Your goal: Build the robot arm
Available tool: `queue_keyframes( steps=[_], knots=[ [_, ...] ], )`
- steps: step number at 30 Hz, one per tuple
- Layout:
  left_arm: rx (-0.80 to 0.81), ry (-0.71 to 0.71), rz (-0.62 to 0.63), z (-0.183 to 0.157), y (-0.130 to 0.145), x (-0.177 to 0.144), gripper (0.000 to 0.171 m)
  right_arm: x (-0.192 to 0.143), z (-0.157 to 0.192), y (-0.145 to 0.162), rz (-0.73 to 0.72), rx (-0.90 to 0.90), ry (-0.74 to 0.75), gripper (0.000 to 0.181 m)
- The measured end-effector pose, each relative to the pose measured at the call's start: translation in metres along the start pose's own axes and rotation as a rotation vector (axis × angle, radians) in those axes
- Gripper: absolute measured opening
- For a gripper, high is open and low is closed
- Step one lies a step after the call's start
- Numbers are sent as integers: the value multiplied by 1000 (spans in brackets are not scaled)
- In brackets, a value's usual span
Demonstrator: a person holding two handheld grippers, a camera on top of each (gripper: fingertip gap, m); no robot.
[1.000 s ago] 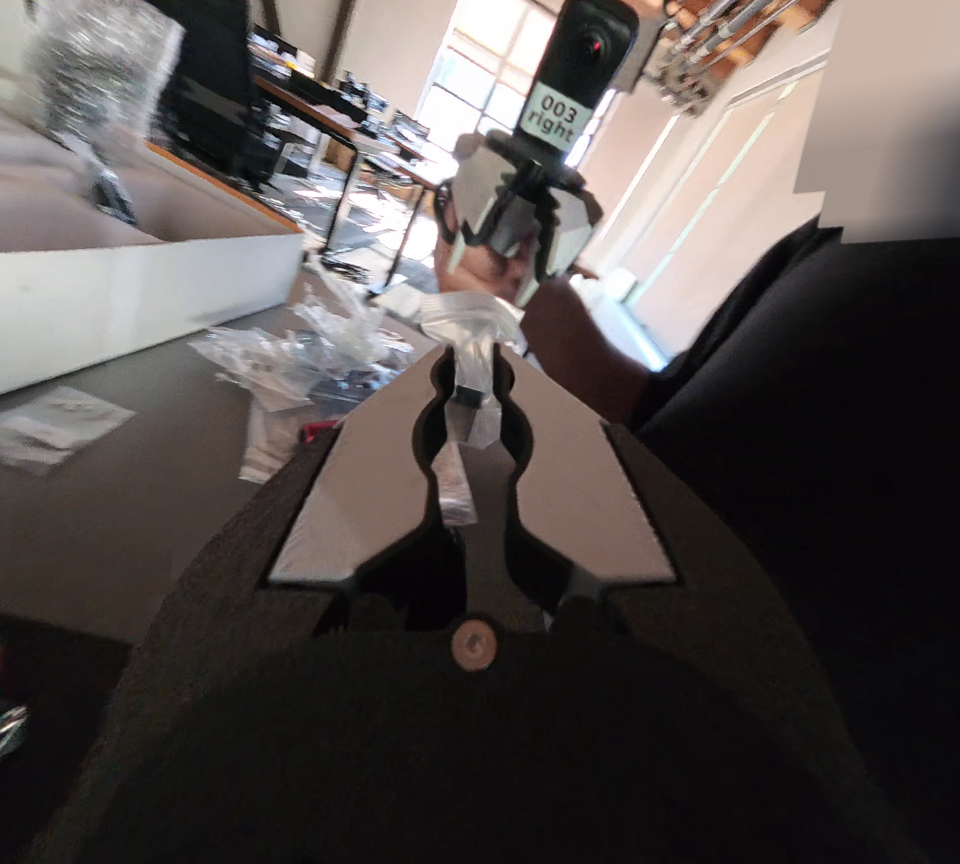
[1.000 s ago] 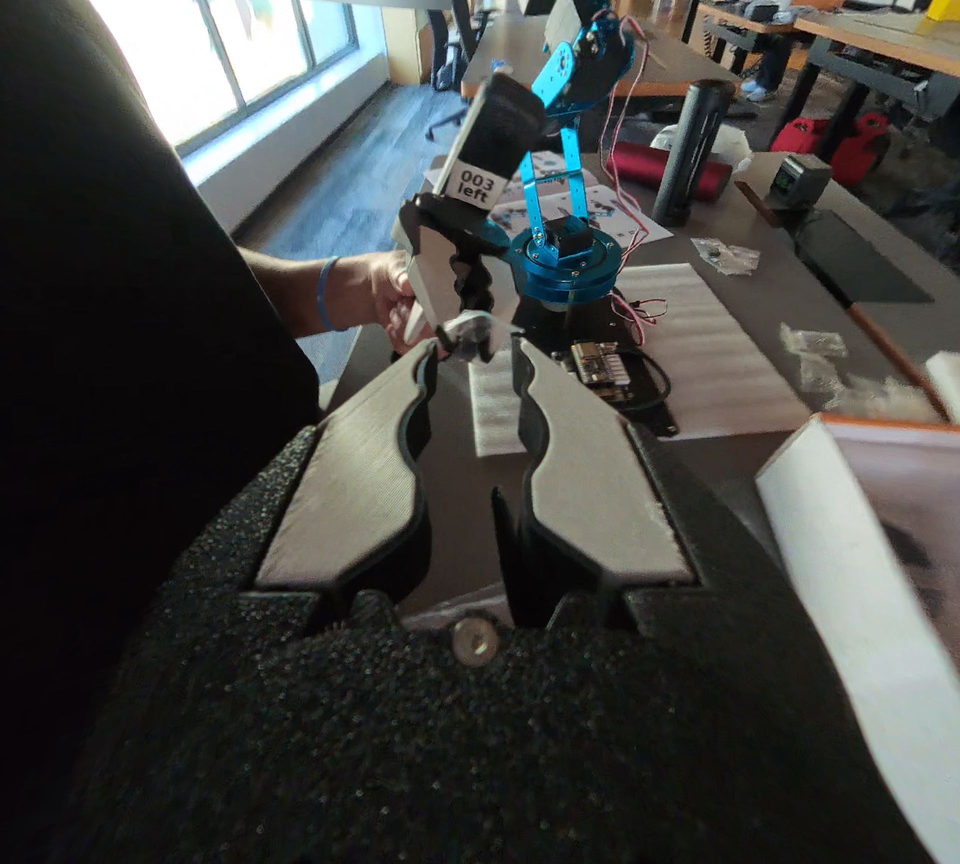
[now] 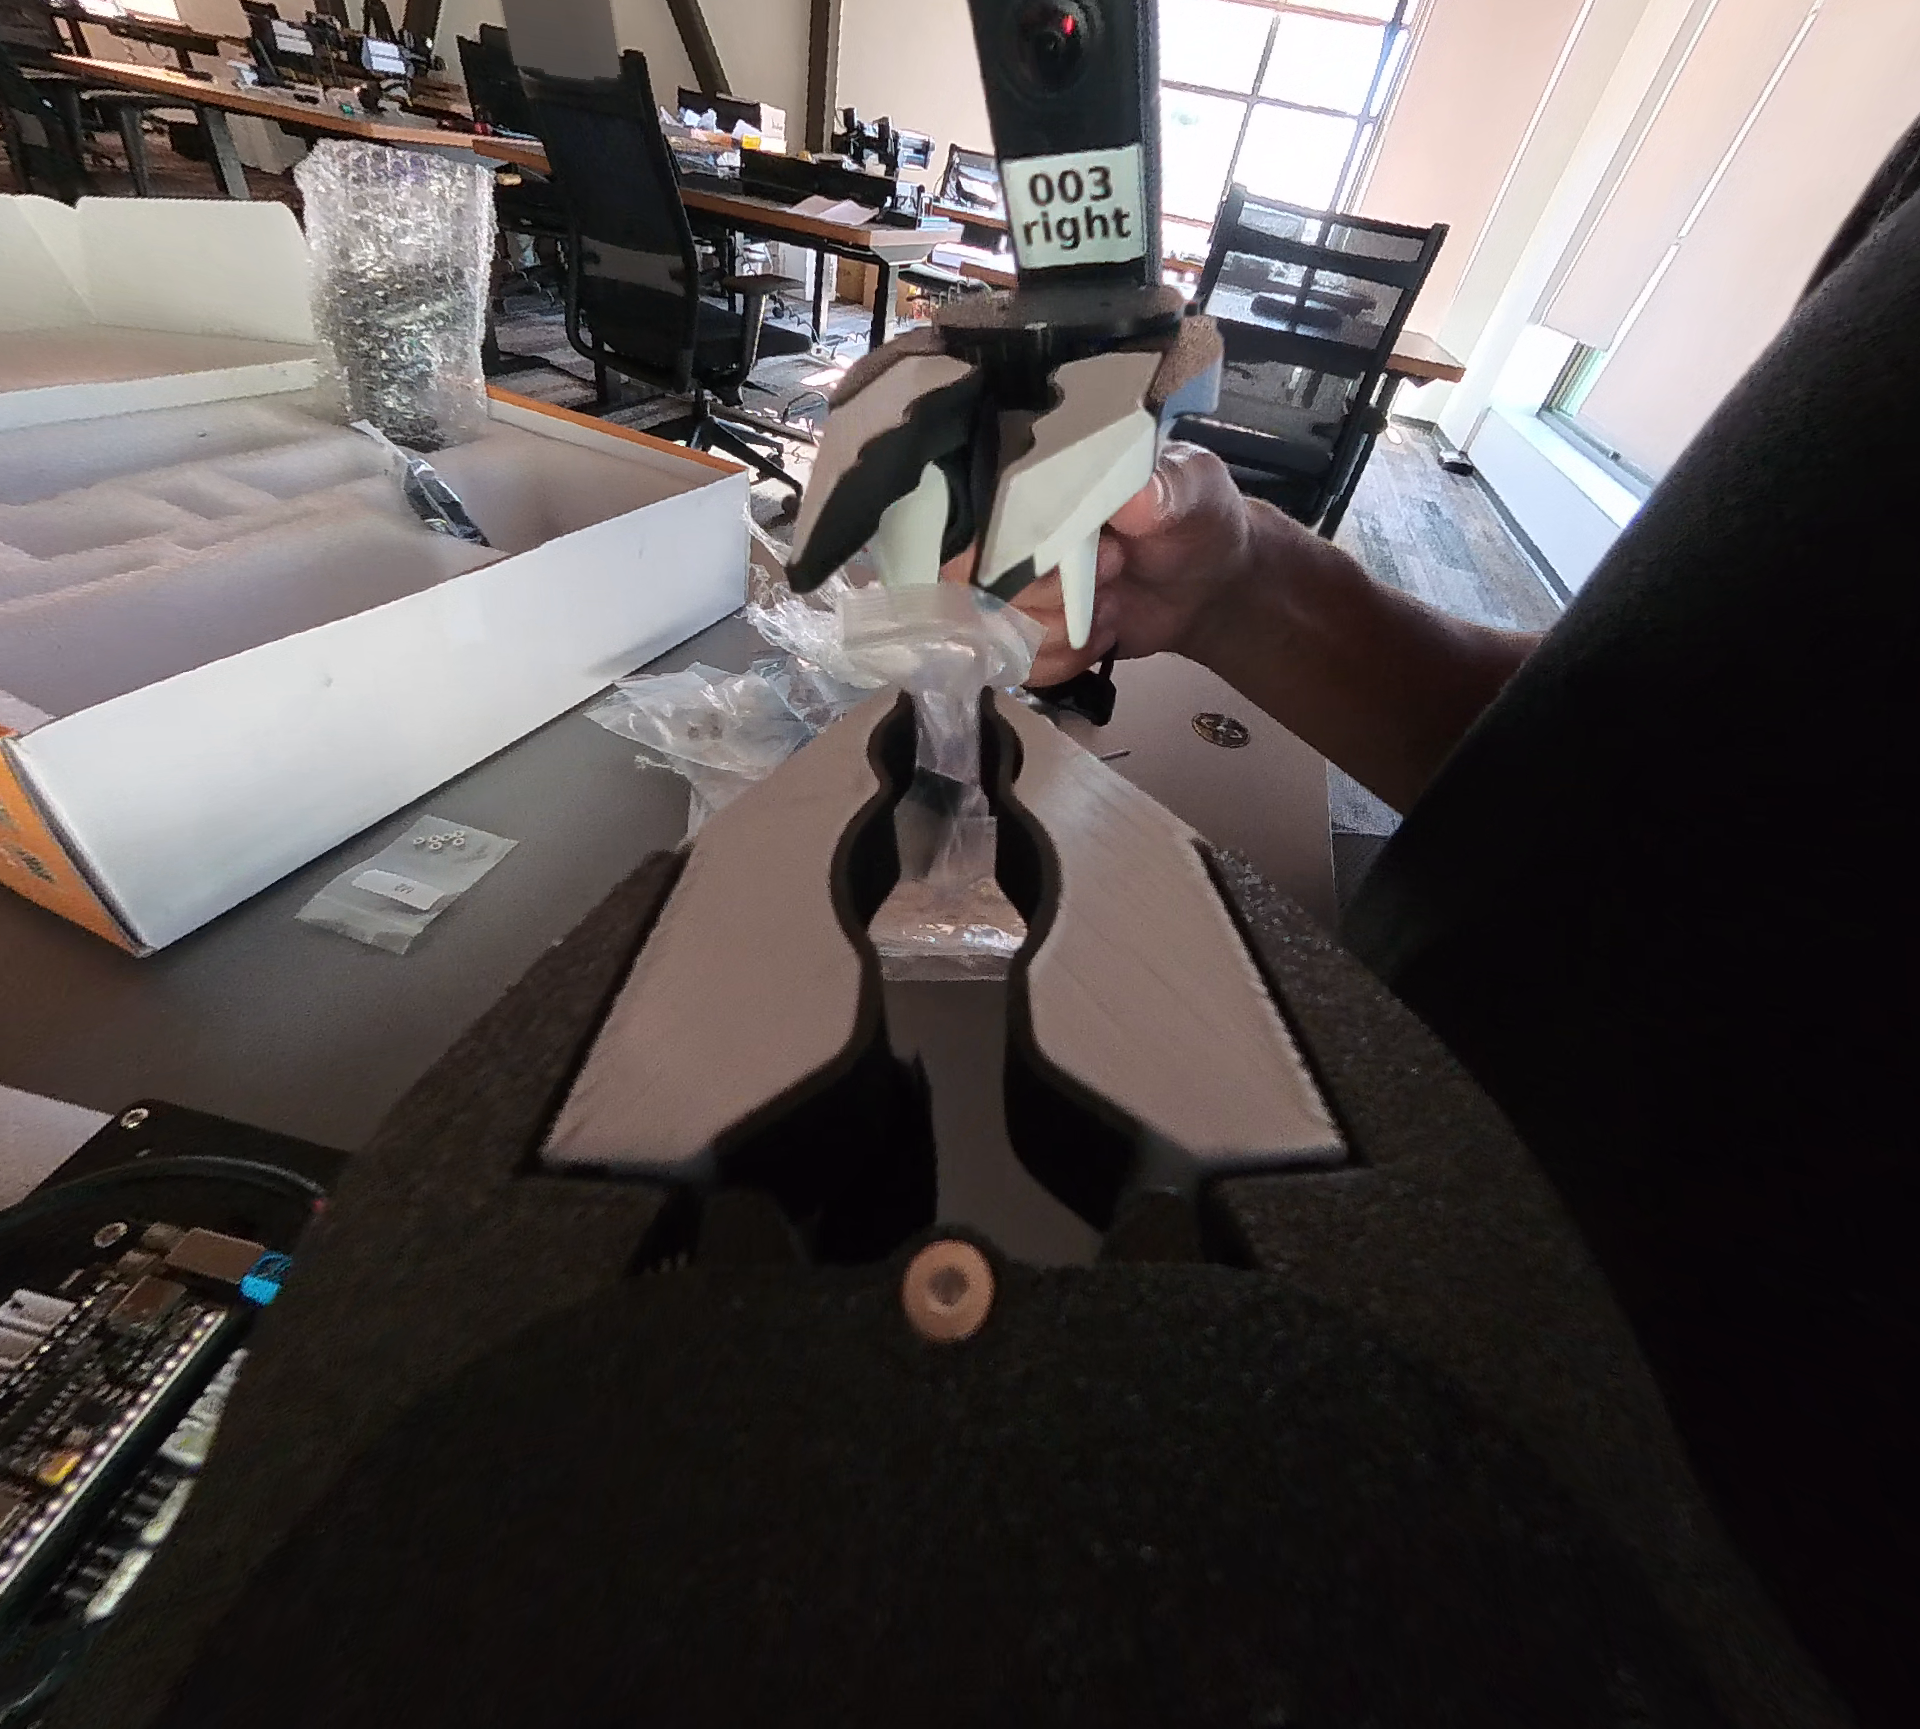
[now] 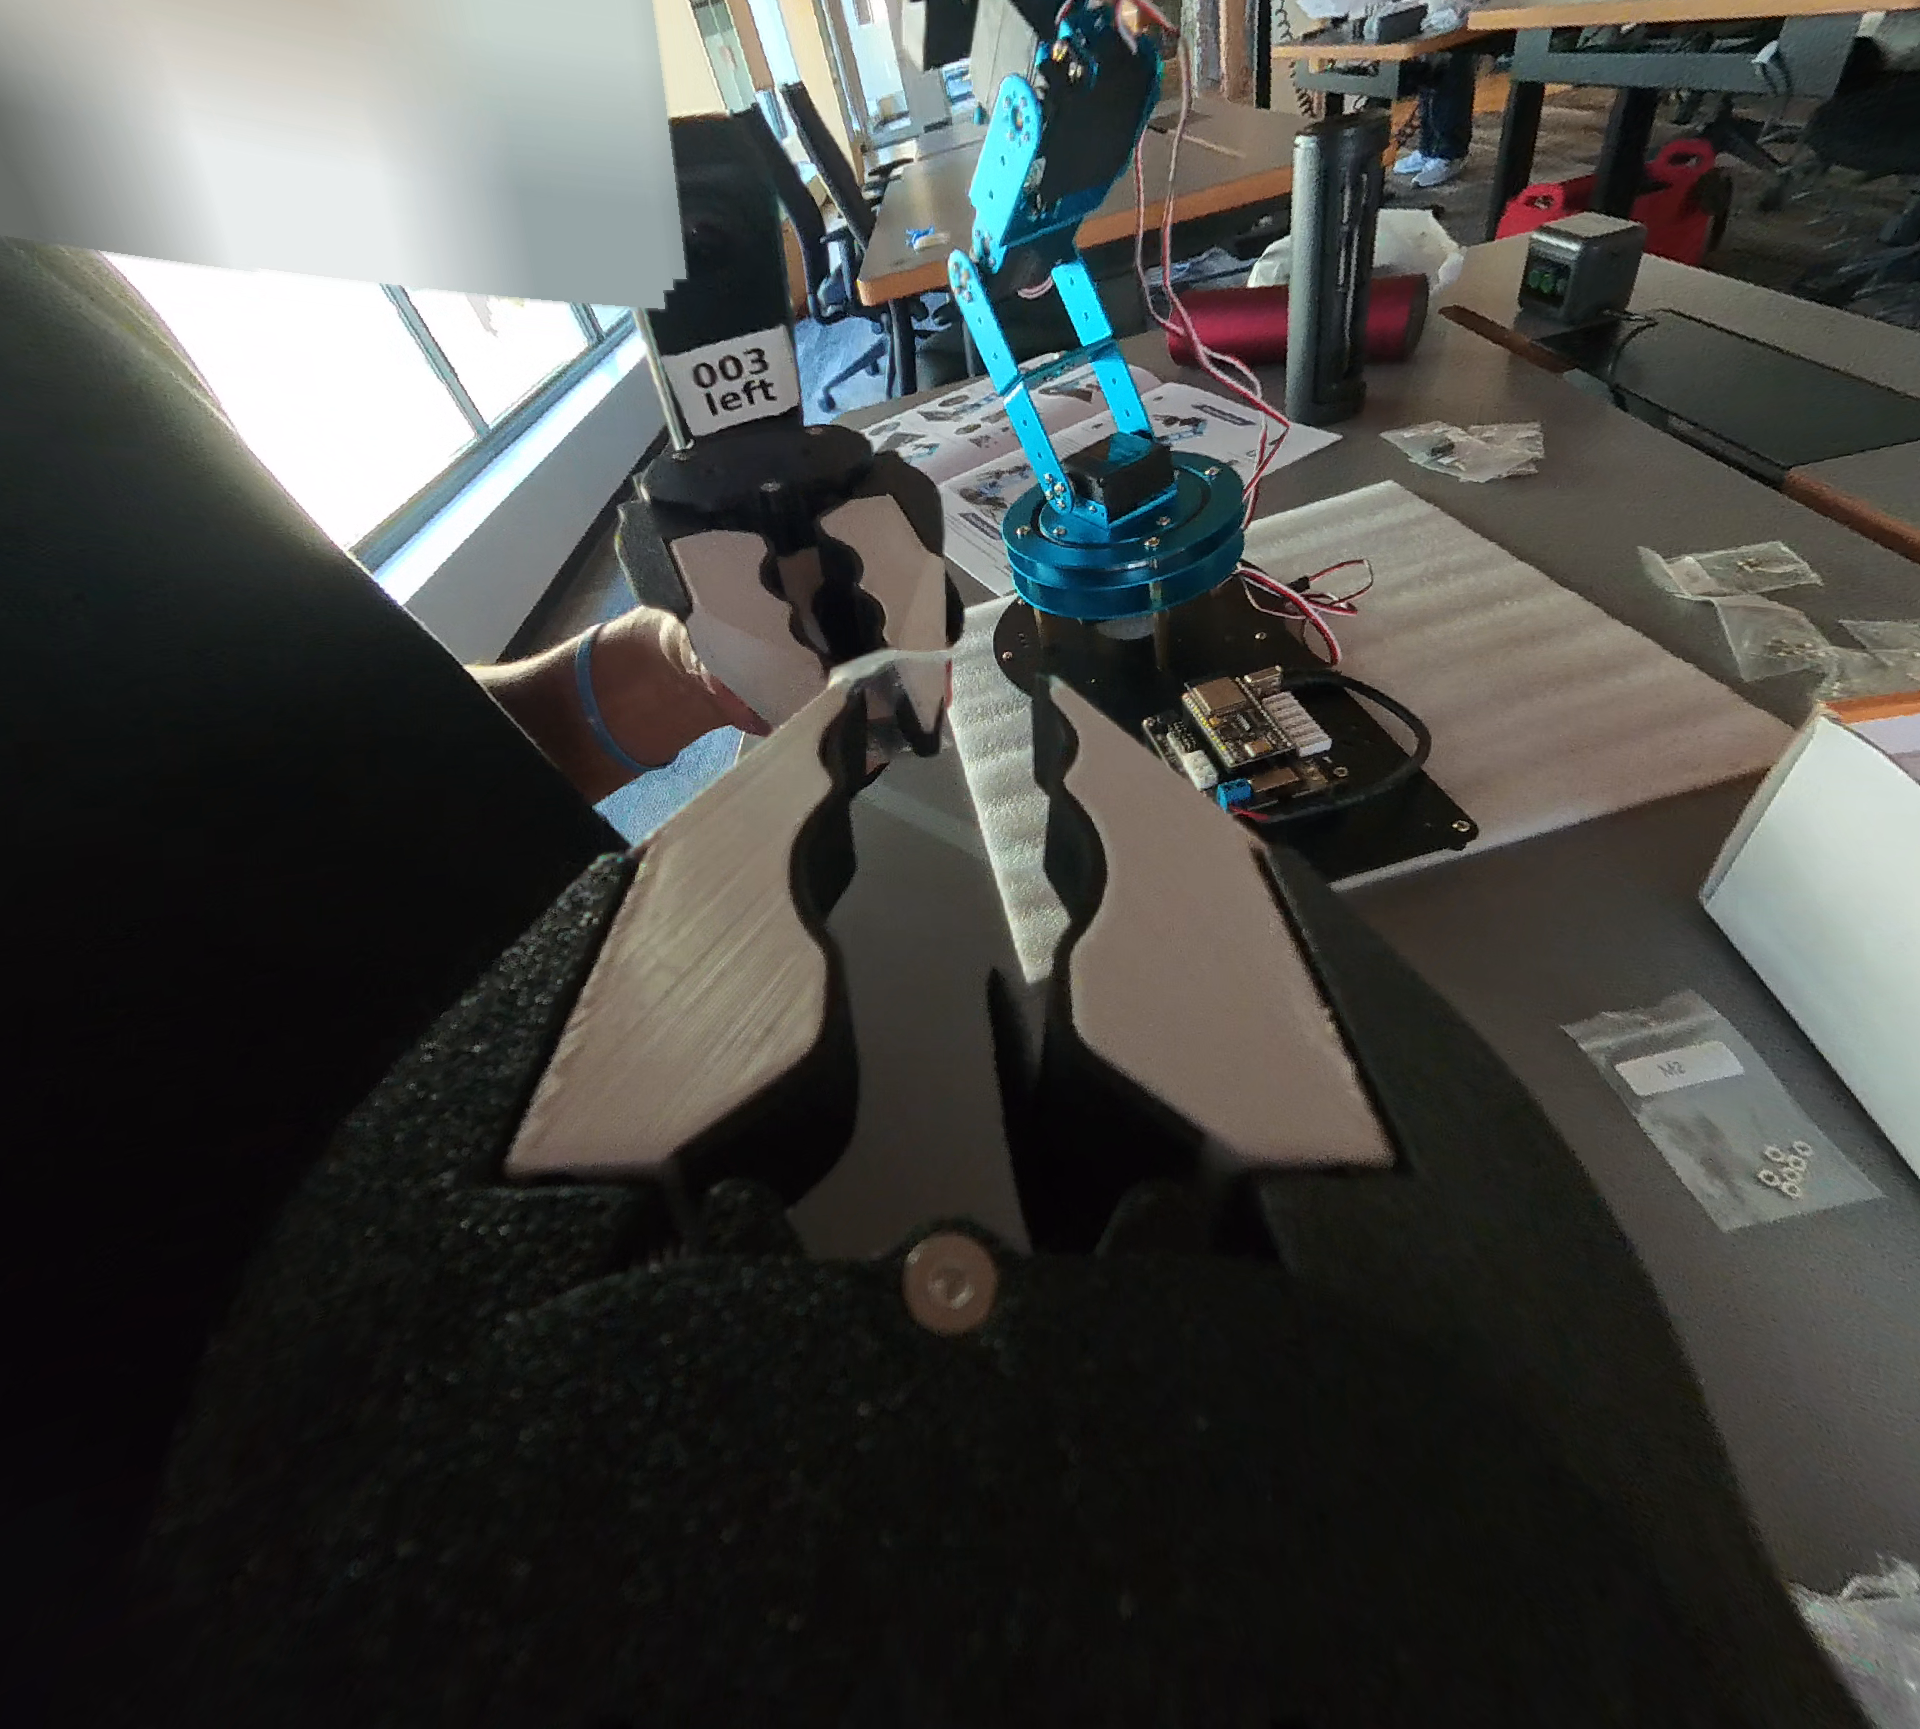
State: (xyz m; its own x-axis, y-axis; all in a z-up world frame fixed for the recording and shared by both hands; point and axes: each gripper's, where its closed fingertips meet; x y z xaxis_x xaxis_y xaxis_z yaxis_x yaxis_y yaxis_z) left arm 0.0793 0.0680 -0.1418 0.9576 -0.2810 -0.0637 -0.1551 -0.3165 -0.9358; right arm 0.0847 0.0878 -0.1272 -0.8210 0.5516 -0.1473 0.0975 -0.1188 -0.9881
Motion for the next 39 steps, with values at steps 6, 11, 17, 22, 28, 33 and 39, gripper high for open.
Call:
queue_keyframes(
  steps=[6,11,17,22,28,33,39],
  knots=[
    [14,-9,18,1,2,1,8,8,0,5,28,-8,6,30],
    [12,-20,28,4,6,1,7,3,-2,-1,4,-4,3,31],
    [0,-6,29,1,7,2,6,10,0,6,51,-26,-2,33],
    [4,-5,28,2,6,2,6,12,0,5,24,-4,-7,32],
    [6,-6,23,2,5,1,6,1,-4,1,10,9,2,32],
    [7,-11,30,4,6,1,6,4,1,4,22,3,-13,34],
    [8,-15,33,4,7,-1,6,6,0,4,17,10,-18,34]
  ],
)
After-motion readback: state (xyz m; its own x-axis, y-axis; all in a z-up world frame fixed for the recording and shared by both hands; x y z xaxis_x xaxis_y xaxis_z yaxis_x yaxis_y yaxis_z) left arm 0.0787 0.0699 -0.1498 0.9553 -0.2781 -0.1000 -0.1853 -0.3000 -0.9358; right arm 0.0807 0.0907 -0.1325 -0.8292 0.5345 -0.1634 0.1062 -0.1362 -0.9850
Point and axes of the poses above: each gripper's, where its closed fingertips meet, x out along the fingers, y out of its underside, z = x × y across the jaws, and after that the axes turned 11 degrees about -x, right-handed
